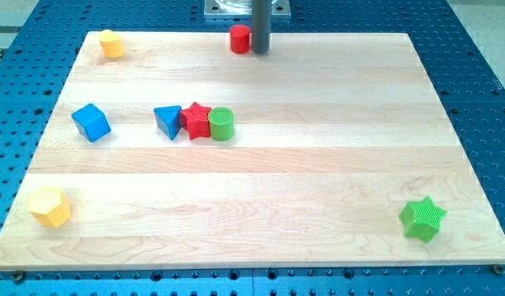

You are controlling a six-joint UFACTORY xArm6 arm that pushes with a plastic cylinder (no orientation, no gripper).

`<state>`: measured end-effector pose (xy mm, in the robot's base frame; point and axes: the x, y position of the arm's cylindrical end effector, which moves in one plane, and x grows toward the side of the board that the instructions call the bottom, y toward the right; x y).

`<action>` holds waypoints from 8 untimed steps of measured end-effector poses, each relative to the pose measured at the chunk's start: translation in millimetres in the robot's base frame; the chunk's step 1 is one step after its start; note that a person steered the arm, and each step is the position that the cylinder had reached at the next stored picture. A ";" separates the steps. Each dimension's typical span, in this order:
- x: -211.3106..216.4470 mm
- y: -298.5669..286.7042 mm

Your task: Place the red star circle right to the blue cube

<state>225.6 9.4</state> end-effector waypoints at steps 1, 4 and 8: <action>-25.8 -21.7; -22.7 -125.7; 15.5 -183.1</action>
<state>241.1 -173.7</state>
